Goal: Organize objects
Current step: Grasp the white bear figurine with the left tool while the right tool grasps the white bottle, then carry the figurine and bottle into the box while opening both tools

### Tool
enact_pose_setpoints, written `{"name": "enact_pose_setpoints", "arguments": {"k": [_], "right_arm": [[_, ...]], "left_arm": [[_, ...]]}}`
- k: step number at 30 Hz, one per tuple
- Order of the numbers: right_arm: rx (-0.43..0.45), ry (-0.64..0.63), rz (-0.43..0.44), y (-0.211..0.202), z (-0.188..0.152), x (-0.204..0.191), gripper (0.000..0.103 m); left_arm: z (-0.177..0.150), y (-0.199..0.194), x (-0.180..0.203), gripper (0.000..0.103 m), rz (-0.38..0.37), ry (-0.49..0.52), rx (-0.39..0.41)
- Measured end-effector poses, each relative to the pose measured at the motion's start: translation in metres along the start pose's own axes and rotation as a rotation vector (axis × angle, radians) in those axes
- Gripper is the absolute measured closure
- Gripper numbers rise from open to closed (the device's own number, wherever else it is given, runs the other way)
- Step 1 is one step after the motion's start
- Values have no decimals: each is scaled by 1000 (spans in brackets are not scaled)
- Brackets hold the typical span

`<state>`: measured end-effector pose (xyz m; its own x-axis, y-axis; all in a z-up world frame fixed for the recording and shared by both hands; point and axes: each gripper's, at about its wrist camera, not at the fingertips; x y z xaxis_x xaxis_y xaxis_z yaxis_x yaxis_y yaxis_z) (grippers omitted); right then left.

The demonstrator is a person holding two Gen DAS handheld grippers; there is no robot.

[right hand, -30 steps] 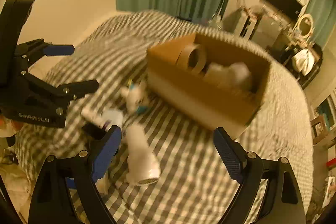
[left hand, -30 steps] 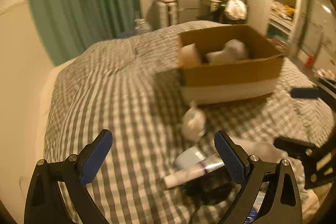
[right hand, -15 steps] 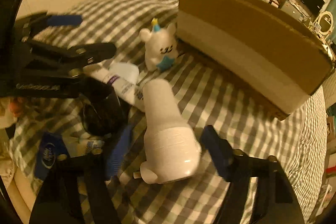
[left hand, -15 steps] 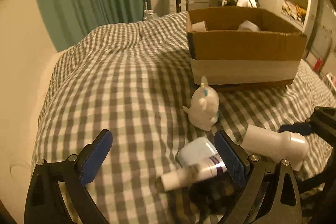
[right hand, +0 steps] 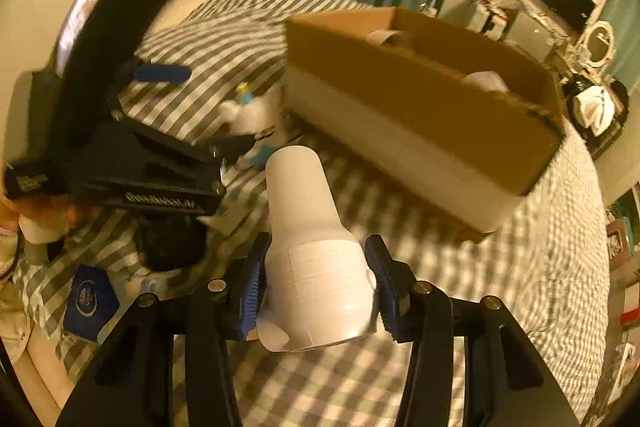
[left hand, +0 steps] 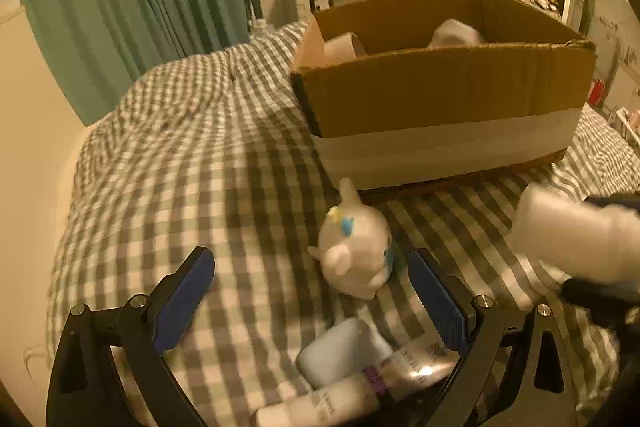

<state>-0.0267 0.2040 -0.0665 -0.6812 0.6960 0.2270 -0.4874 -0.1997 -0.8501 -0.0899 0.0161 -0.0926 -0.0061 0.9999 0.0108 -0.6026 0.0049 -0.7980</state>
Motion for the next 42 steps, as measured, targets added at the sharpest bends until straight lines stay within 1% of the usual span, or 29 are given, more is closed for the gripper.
{"name": "enact_pose_setpoints", "arguments": {"k": [3,5,7,8,10,12,14,16,17,21,24,29,34,37,39,42], "right_arm": [[4,6,-32,-7,3,10,56],[2,1,-54,-12,5,16,56],[-3,3,-69,-13,7,20,56],[-3,7,-75,-14,8,23,56],[-3,16,-82,-15,8,28,56],[-3,25,-85,-17,6,33,56],[-3,32,-86,-16,6,36,56],[-5,37,-89,-16,6,36,56],[-5,40,-92,-16,6,37,56],[0,47,-98,-20,5,36,56],[3,51,-104,-24,5,38,56],[15,50,-111,-36,12,38,56],[38,40,-134,-53,23,36,56],[56,22,-153,-67,33,34,56],[74,1,-169,-79,41,32,56],[101,-30,-197,-94,56,30,56]], "left_arm": [[6,15,6,3,-29,-1,-56],[8,24,11,3,-12,18,-70],[8,31,15,3,-17,37,-87],[7,34,16,5,-23,42,-97],[7,37,17,17,-28,50,-109],[6,40,19,38,-33,63,-126],[5,41,19,43,-47,66,-143],[4,41,19,49,-42,77,-137],[3,41,20,53,-52,83,-141],[1,33,14,53,-73,75,-144],[3,21,5,53,-55,78,-131],[15,-5,-2,53,-59,72,-80],[29,-36,-4,53,-91,85,-50],[42,-57,-6,53,-113,93,-14],[42,-78,4,53,-122,92,14],[57,-92,5,53,-131,94,50]]}}
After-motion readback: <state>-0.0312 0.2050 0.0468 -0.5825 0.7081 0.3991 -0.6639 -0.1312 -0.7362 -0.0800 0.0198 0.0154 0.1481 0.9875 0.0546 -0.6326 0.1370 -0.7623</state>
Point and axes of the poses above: each gripper's, at about its wrist camera, not at the fingertips, and y roughly the way its jaws point, x to its right, z to its top, and after that the axes turned 12 degrees about -y, right-handed
